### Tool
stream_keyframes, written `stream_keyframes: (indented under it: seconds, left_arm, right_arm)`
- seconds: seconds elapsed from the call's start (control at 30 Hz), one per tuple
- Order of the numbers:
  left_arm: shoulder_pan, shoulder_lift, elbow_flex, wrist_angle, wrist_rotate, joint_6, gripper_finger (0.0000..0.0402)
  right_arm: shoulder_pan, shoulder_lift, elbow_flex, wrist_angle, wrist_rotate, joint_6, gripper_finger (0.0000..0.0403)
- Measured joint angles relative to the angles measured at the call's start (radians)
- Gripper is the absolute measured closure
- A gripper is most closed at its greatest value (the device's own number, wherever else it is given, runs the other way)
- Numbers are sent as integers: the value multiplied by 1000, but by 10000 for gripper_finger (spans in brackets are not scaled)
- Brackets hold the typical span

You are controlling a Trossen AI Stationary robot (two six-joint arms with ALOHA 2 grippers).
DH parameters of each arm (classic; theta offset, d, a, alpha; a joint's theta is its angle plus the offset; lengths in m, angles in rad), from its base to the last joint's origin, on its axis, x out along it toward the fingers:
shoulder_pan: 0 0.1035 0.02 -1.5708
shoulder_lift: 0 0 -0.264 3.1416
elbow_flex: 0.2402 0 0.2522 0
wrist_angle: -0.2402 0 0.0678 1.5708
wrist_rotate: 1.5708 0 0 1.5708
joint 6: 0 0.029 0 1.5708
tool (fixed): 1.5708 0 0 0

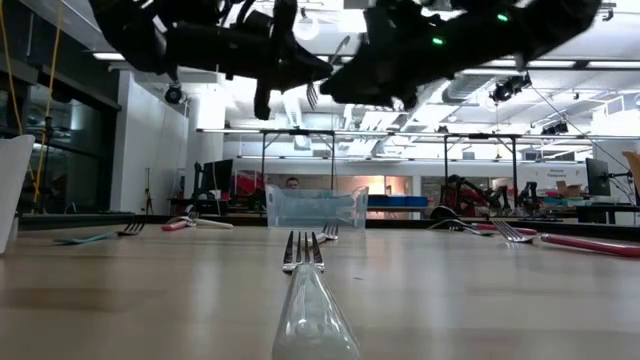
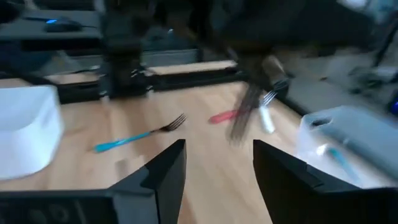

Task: Sort silverware by color (type)
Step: Put the blue fork into the transparent bin

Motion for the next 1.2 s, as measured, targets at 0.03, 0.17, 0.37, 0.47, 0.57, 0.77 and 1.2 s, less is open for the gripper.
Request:
stream_keyframes:
  seconds: [0.03,0.17,0.37,0.47,0.57,0.77,1.2]
  left_arm:
    - [-1,11,0,14,-11,0,394]
    - [-1,53,0,60,-29,0,394]
    - [-14,88,1,153,-31,0,394]
    - [-22,91,1,173,-37,0,394]
    - [-28,91,1,182,-44,7,394]
    - [-30,91,1,205,-49,12,394]
    - [-32,90,2,164,5,74,341]
  right_arm:
    - [6,15,21,0,34,-8,223]
    - [25,56,90,-6,181,-76,224]
    - [8,63,148,-82,224,-50,226]
    - [-13,63,162,-123,223,-20,239]
    - [-35,63,160,-129,198,6,268]
    - [-55,63,152,-150,159,23,350]
    - [-53,40,150,-201,112,-21,399]
